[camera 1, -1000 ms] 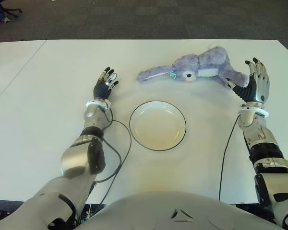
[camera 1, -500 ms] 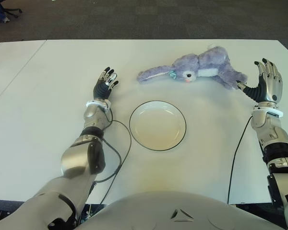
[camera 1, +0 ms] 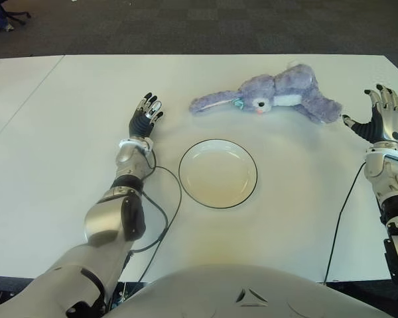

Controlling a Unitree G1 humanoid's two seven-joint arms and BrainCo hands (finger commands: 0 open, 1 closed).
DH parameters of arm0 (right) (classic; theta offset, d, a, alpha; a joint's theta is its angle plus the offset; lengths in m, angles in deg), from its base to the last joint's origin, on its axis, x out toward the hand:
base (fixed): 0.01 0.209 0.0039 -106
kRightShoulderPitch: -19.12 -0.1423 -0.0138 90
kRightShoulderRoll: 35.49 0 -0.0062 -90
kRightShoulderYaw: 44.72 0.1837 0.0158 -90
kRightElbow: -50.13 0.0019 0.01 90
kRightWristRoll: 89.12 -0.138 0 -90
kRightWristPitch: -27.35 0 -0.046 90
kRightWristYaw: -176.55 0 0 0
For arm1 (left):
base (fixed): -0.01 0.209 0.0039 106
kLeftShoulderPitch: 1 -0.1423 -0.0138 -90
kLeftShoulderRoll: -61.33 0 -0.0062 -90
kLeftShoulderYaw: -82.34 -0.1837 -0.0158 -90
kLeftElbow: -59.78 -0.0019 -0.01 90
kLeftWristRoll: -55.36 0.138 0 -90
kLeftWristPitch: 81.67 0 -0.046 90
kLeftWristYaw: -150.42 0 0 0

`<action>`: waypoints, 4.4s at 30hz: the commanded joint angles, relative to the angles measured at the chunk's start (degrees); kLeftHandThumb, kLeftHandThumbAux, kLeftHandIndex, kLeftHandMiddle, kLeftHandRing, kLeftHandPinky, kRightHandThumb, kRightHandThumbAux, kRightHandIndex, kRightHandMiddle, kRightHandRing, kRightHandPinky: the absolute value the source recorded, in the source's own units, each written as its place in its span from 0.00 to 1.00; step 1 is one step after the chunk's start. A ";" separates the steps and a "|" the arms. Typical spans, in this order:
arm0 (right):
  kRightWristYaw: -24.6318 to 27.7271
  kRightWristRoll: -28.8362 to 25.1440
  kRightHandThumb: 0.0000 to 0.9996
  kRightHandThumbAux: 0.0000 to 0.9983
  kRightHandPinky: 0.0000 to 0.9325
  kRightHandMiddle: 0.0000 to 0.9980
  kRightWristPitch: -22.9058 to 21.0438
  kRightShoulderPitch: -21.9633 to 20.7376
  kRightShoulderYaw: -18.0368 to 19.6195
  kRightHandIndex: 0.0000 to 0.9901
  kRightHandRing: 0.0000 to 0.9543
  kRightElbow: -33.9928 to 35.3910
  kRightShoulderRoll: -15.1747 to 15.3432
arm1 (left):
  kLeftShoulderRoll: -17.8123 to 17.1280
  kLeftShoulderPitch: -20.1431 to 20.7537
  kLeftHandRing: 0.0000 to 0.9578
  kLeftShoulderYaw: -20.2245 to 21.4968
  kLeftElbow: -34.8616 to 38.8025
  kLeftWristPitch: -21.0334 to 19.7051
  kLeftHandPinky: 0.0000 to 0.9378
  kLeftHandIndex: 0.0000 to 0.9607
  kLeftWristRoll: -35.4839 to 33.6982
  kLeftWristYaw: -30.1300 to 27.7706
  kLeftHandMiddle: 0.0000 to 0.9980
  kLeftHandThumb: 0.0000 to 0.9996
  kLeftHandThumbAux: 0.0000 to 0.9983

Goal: Put the doll into the plate.

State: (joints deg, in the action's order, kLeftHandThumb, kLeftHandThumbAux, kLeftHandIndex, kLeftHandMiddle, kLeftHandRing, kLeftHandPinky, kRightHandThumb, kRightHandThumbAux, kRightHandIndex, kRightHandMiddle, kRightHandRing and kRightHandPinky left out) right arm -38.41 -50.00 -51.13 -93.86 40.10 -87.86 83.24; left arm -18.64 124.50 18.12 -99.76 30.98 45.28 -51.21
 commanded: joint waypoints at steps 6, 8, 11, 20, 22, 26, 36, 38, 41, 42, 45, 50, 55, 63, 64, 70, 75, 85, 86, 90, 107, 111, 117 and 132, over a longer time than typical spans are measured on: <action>-0.34 0.16 0.32 0.61 0.00 0.00 2.92 -3.89 -2.72 0.13 0.00 -7.16 1.97 | 3.96 -11.47 0.09 -0.31 -7.93 -7.58 0.12 0.02 0.43 2.37 0.07 0.00 0.68; -0.57 0.19 0.32 0.61 0.00 0.00 3.14 -4.34 -3.04 0.13 0.00 -8.12 2.02 | 4.03 -11.46 0.09 -0.26 -7.93 -7.63 0.13 0.02 0.36 2.34 0.07 0.00 0.68; -0.84 0.21 0.33 0.62 0.00 0.00 3.40 -4.91 -3.46 0.13 0.00 -9.26 2.07 | 4.09 -11.46 0.08 -0.20 -7.93 -7.68 0.12 0.02 0.28 2.28 0.06 0.00 0.68; -1.96 0.73 0.35 0.61 0.00 0.00 3.60 -7.40 -5.28 0.14 0.00 -11.49 2.11 | 4.25 -11.52 0.09 -0.24 -7.94 -7.70 0.14 0.03 0.33 2.64 0.08 0.00 0.68; -2.15 0.93 0.35 0.60 0.00 0.00 3.55 -7.83 -5.63 0.14 0.00 -11.38 2.29 | 4.29 -11.54 0.10 -0.27 -7.94 -7.68 0.13 0.03 0.37 2.71 0.08 0.00 0.67; -2.28 1.21 0.36 0.60 0.00 0.00 3.42 -8.67 -6.28 0.14 0.00 -10.97 2.67 | 4.33 -11.49 0.10 -0.38 -7.94 -7.79 0.13 0.02 0.47 2.98 0.08 0.00 0.67; -1.48 1.04 0.36 0.60 0.00 0.00 3.55 -9.11 -6.87 0.13 0.00 -7.78 4.20 | 4.37 -11.49 0.10 -0.74 -7.91 -7.72 0.13 0.02 0.82 3.45 0.09 0.00 0.66; -1.15 0.76 0.37 0.60 0.00 0.00 3.59 -8.53 -6.64 0.13 0.00 -6.13 4.47 | 4.35 -11.49 0.10 -0.85 -7.91 -7.69 0.13 0.02 0.92 3.53 0.09 0.00 0.66; -0.46 0.01 0.37 0.60 0.00 0.00 3.09 -5.99 -5.65 0.13 0.00 -1.10 4.85 | 4.32 -11.47 0.11 -0.93 -7.91 -7.72 0.13 0.02 0.98 3.63 0.09 0.00 0.66; -0.21 -0.28 0.37 0.60 0.00 0.00 2.80 -4.80 -5.21 0.13 0.00 1.10 4.97 | 4.32 -11.46 0.11 -0.93 -7.92 -7.74 0.13 0.03 0.98 3.66 0.09 0.00 0.66; 0.47 -0.95 0.36 0.60 0.01 0.00 1.37 -0.14 -3.40 0.12 0.00 9.61 4.98 | 4.24 -11.48 0.11 -0.99 -7.91 -7.73 0.13 0.03 1.02 3.66 0.09 0.00 0.66; 1.98 -1.74 0.35 0.60 0.04 0.00 -0.39 5.25 -0.59 0.11 0.00 19.53 4.27 | 4.10 -11.51 0.10 -1.04 -7.92 -7.81 0.13 0.03 1.01 3.54 0.09 0.00 0.65; 3.40 -2.05 0.33 0.59 0.04 0.00 -1.74 7.68 1.16 0.11 0.00 24.13 3.40 | 3.96 -11.58 0.10 -1.42 -7.90 -7.54 0.11 0.03 1.34 3.52 0.09 0.00 0.65; 4.45 -1.37 0.34 0.57 0.05 0.00 -3.15 9.79 2.72 0.11 0.00 29.77 2.13 | 3.73 -11.64 0.10 -2.12 -7.89 -7.39 0.11 0.03 1.66 4.04 0.09 0.00 0.64; 4.58 -1.27 0.34 0.57 0.05 0.00 -3.17 9.97 2.90 0.11 0.00 30.23 2.03 | 3.73 -11.64 0.10 -2.19 -7.89 -7.40 0.12 0.03 1.63 4.11 0.09 0.00 0.64; 5.63 -0.98 0.36 0.56 0.02 0.01 -3.32 10.99 3.49 0.12 0.00 33.02 1.53 | 3.71 -11.64 0.10 -2.10 -7.93 -7.67 0.13 0.03 1.08 3.85 0.09 0.00 0.65; 6.46 -0.40 0.35 0.55 0.01 0.01 -3.65 11.63 3.64 0.11 0.00 34.74 0.93 | 3.68 -11.63 0.10 -2.05 -7.92 -7.74 0.13 0.03 0.97 3.72 0.09 0.00 0.65; 7.91 1.49 0.33 0.53 0.02 0.01 -4.85 12.69 2.74 0.12 0.00 36.51 -1.08 | 3.66 -11.56 0.10 -2.10 -7.95 -7.93 0.12 0.04 1.03 4.05 0.09 0.00 0.64; 7.85 1.67 0.33 0.53 0.02 0.01 -4.76 12.66 2.40 0.12 0.00 36.07 -1.44 | 3.66 -11.56 0.10 -2.12 -7.94 -7.88 0.12 0.04 1.05 4.05 0.09 0.00 0.64; 7.49 1.90 0.35 0.53 0.03 0.01 -3.86 11.96 1.38 0.12 0.00 33.51 -2.52 | 3.65 -11.59 0.10 -2.26 -7.92 -7.62 0.13 0.04 1.20 3.89 0.09 0.00 0.65; 5.23 3.32 0.38 0.56 0.09 0.01 0.43 -3.62 -6.37 0.15 0.02 6.27 -7.43 | 3.76 -11.54 0.11 -2.35 -7.90 -7.61 0.13 0.03 1.20 3.91 0.09 0.00 0.65; 3.76 3.26 0.39 0.58 0.16 0.03 1.68 -6.10 -7.82 0.16 0.06 0.52 -8.65 | 3.81 -11.49 0.09 -2.33 -7.90 -7.64 0.11 0.03 1.15 3.99 0.08 0.00 0.65; 2.32 2.82 0.40 0.59 0.14 0.04 2.96 -9.75 -9.62 0.16 0.07 -7.16 -10.55 | 3.86 -11.68 0.10 -2.16 -7.91 -7.59 0.13 0.03 0.97 3.78 0.09 0.00 0.64; 0.62 1.42 0.43 0.60 0.16 0.03 4.48 -16.31 -11.83 0.16 0.07 -19.85 -13.63 | 3.97 -11.93 0.11 -1.94 -7.92 -7.31 0.14 0.04 0.72 2.62 0.10 0.00 0.62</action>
State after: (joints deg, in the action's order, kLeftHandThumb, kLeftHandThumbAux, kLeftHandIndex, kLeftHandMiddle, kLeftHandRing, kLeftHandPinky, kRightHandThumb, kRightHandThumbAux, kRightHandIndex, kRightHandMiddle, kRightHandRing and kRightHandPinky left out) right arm -37.37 -48.12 -47.50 -107.31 29.45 -103.12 71.85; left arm -18.50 124.48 16.15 -99.75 30.98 45.75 -49.77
